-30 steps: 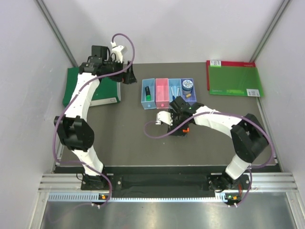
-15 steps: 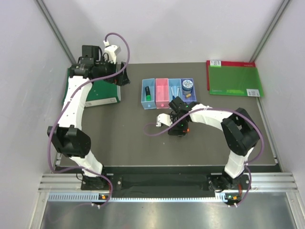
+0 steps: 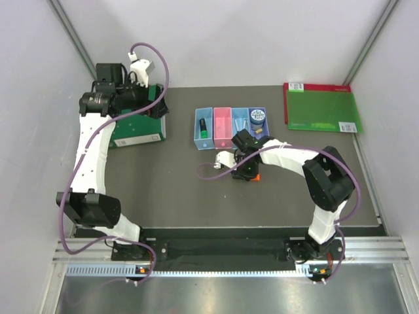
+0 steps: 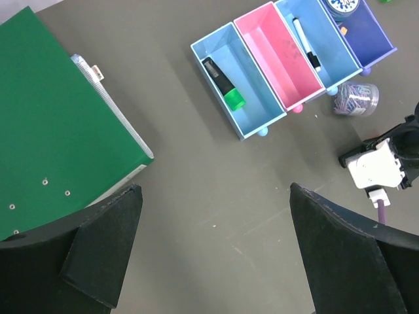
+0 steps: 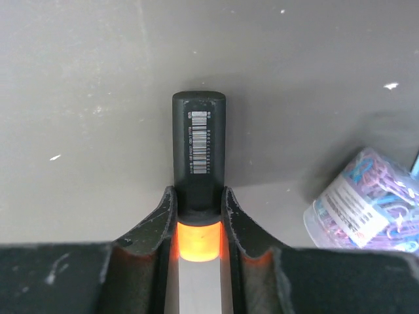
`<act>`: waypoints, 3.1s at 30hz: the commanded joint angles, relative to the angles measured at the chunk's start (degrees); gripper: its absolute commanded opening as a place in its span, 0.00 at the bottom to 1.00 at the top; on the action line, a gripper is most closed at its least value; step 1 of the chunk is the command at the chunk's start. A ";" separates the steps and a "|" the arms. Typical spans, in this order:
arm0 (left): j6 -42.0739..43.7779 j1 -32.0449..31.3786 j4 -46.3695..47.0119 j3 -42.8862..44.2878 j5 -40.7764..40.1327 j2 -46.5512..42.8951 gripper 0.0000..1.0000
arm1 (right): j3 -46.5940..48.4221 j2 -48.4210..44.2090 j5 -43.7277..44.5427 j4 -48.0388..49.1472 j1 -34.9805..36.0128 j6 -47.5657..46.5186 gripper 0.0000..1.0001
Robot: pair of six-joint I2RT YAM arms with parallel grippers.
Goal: Sort the stationery into containers
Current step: Pick up the pen from the center of the board, then place the pen in the storage box.
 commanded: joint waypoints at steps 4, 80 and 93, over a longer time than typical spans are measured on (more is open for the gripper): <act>1.10 0.66 1.13 -3.93 -1.01 -5.49 0.99 | 12.39 -8.79 -3.67 -9.86 -0.05 6.96 0.00; -2.41 1.10 16.69 -27.93 -1.19 -20.52 0.99 | 43.00 26.80 -17.91 20.01 -9.72 55.83 0.59; -2.15 1.10 17.39 -30.04 0.13 -24.04 0.99 | 43.17 14.41 -18.88 15.80 -9.28 49.70 0.66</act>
